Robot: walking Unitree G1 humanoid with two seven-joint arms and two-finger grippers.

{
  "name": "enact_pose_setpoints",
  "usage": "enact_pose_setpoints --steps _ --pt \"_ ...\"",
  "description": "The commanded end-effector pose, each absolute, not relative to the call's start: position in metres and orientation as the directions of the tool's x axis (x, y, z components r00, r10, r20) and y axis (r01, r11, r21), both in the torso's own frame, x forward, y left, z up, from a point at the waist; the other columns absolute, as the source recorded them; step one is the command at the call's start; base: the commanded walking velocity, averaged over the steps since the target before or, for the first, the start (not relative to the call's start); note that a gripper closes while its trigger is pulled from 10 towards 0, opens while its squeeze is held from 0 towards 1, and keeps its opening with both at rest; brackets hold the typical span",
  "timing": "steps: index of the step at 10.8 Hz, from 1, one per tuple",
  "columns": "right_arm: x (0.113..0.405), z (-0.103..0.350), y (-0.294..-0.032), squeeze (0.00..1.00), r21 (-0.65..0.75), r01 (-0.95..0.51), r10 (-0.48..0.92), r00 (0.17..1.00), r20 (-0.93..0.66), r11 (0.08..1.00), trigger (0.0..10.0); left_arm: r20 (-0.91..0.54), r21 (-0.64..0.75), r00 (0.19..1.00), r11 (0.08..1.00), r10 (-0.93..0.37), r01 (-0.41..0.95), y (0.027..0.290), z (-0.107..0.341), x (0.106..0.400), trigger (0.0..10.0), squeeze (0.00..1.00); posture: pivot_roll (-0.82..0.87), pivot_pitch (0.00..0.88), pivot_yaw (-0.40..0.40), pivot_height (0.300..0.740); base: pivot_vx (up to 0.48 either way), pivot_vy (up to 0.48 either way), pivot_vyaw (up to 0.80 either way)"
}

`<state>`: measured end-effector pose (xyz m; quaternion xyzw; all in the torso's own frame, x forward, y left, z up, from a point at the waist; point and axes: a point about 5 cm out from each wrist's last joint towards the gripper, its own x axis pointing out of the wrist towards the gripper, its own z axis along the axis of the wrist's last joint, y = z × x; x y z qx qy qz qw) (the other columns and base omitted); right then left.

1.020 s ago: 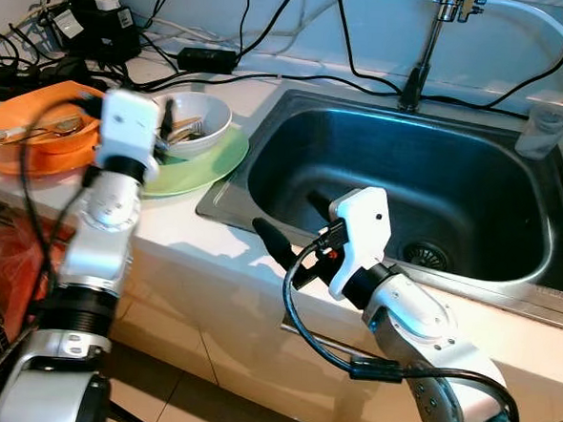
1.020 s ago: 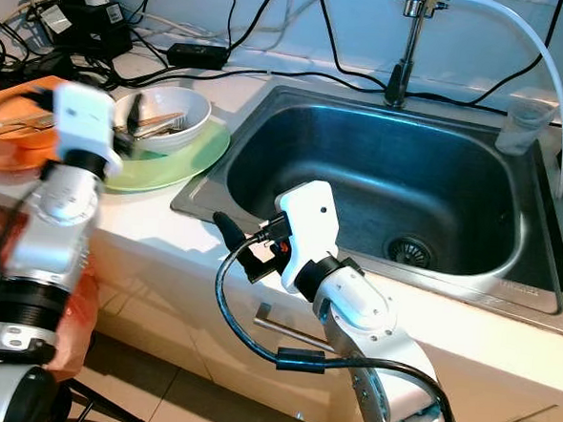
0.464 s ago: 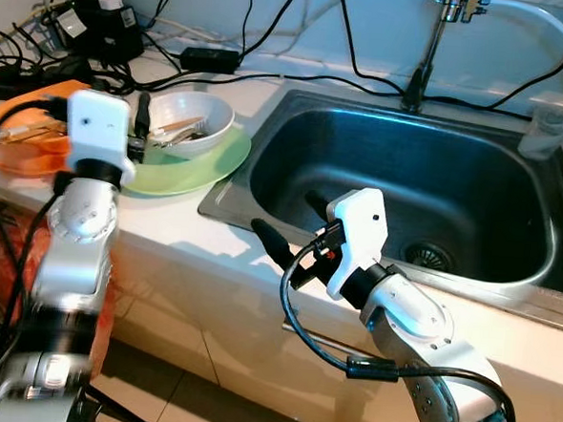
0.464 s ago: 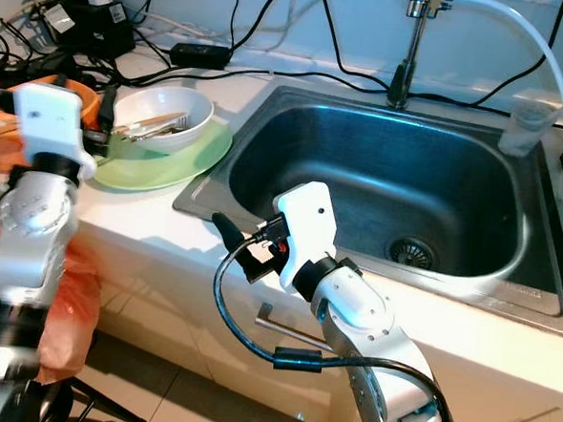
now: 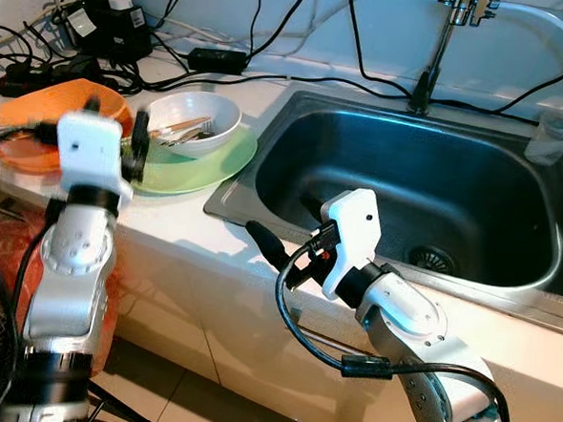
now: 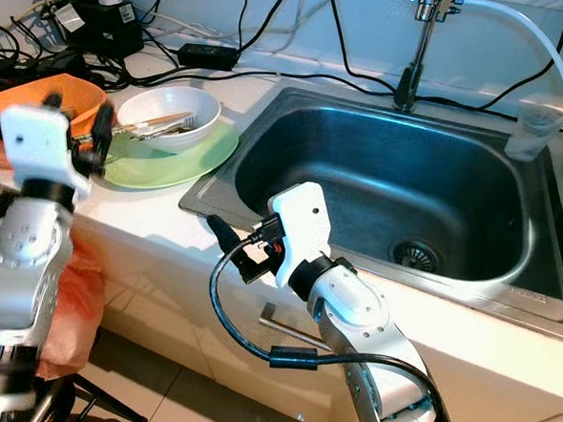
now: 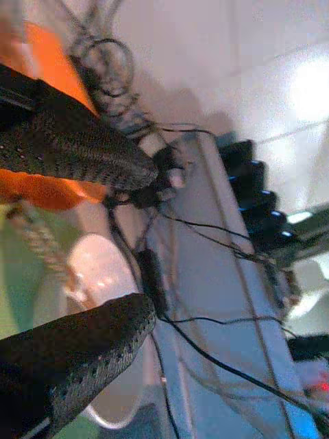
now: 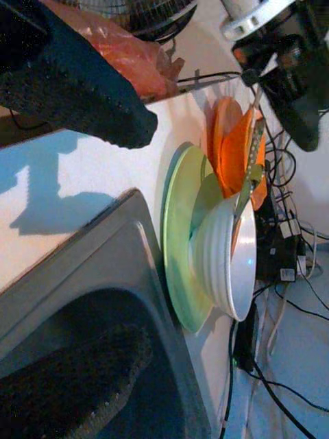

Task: Kitchen organization

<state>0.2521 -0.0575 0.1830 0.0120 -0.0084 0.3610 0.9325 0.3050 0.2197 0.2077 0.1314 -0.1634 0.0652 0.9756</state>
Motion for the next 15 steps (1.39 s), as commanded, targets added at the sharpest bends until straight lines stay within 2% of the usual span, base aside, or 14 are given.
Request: enact_pose_setpoints --steps 1,2,4,5,8,13,15 --pt "0.254 0.185 -0.055 0.00 0.000 -0.684 0.684 0.729 0.034 0.730 10.0 0.333 0.194 0.932 0.957 0.143 -0.216 0.229 0.209 0.304 10.0 0.00 0.03 0.000 0.039 0.740 0.000 0.000 0.00" --pt "0.254 0.185 -0.055 0.00 -0.003 -0.685 0.685 0.728 0.034 0.728 10.0 0.301 0.149 0.933 0.957 0.196 -0.249 0.236 0.204 0.306 10.0 0.00 0.03 0.000 0.038 0.740 0.000 0.000 0.00" --pt "0.255 0.185 -0.056 0.00 -0.006 -0.685 0.685 0.728 0.034 0.728 10.0 0.260 0.055 0.939 0.968 0.223 -0.245 0.238 0.198 0.309 10.0 0.00 0.03 0.000 0.036 0.740 0.000 0.000 0.00" --pt "0.256 0.186 -0.056 0.00 -0.009 -0.686 0.686 0.727 0.036 0.727 10.0 0.222 -0.033 0.950 0.975 0.220 -0.218 0.236 0.191 0.315 10.0 0.00 0.03 0.000 0.035 0.740 0.000 0.000 0.00" --pt "0.255 0.186 -0.057 0.00 -0.011 -0.688 0.688 0.725 0.038 0.726 10.0 0.190 -0.142 0.956 0.970 0.222 -0.197 0.233 0.187 0.329 10.0 0.00 0.01 0.000 0.034 0.740 0.000 0.000 0.00" --pt "0.243 0.182 -0.056 0.00 0.063 -0.762 0.763 0.646 0.013 0.645 10.0 0.151 -0.212 0.959 0.955 0.239 -0.205 0.232 0.178 0.337 10.0 0.00 -0.01 0.000 0.027 0.740 0.000 0.000 0.00" --pt "0.241 0.181 -0.058 0.00 0.064 -0.763 0.764 0.645 0.006 0.643 10.0 0.143 -0.232 0.962 0.953 0.232 -0.195 0.231 0.175 0.340 10.0 0.00 -0.02 0.000 0.027 0.740 0.000 0.000 0.00"
